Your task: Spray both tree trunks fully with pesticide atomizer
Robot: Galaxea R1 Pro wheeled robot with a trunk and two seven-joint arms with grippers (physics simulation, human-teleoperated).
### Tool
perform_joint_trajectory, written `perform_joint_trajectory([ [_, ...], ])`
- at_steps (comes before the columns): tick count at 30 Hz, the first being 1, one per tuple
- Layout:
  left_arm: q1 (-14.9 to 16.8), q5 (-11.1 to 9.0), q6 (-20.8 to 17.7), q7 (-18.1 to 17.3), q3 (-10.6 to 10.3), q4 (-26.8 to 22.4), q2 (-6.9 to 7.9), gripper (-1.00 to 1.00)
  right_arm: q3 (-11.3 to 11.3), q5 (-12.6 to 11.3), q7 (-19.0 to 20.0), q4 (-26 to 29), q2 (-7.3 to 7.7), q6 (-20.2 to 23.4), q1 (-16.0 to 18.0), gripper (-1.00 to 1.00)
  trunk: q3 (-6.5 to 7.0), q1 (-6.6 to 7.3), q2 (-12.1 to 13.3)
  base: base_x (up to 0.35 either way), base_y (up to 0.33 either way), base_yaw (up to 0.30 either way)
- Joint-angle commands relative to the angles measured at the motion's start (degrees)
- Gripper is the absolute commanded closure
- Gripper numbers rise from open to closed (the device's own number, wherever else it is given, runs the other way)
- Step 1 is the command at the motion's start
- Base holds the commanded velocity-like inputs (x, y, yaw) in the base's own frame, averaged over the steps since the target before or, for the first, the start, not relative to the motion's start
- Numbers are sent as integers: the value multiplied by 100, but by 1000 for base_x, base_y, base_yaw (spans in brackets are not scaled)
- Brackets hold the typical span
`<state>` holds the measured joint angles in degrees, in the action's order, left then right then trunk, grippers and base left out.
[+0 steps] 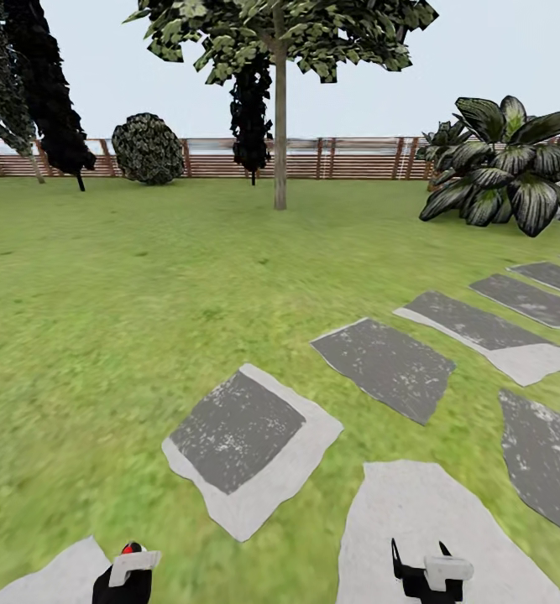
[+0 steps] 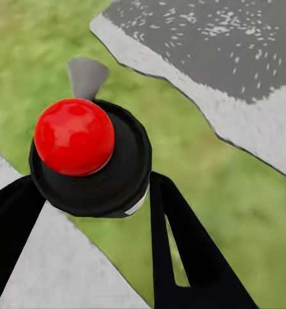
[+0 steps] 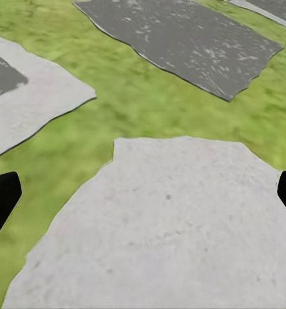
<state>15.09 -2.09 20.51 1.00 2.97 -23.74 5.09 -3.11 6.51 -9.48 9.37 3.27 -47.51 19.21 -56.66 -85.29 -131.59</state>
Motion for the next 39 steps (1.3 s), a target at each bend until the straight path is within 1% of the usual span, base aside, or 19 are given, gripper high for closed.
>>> perform_joint_trajectory([
  [1, 2, -20, 18, 6, -7, 1, 1, 100, -32, 61, -28, -7, -2, -12, 4, -100, -5, -2, -2, 339, 0, 0],
  [39, 3, -27, 24, 8, -7, 1, 1, 100, -32, 59, -28, -5, -2, -12, 4, -100, -5, -2, -2, 339, 0, 0],
])
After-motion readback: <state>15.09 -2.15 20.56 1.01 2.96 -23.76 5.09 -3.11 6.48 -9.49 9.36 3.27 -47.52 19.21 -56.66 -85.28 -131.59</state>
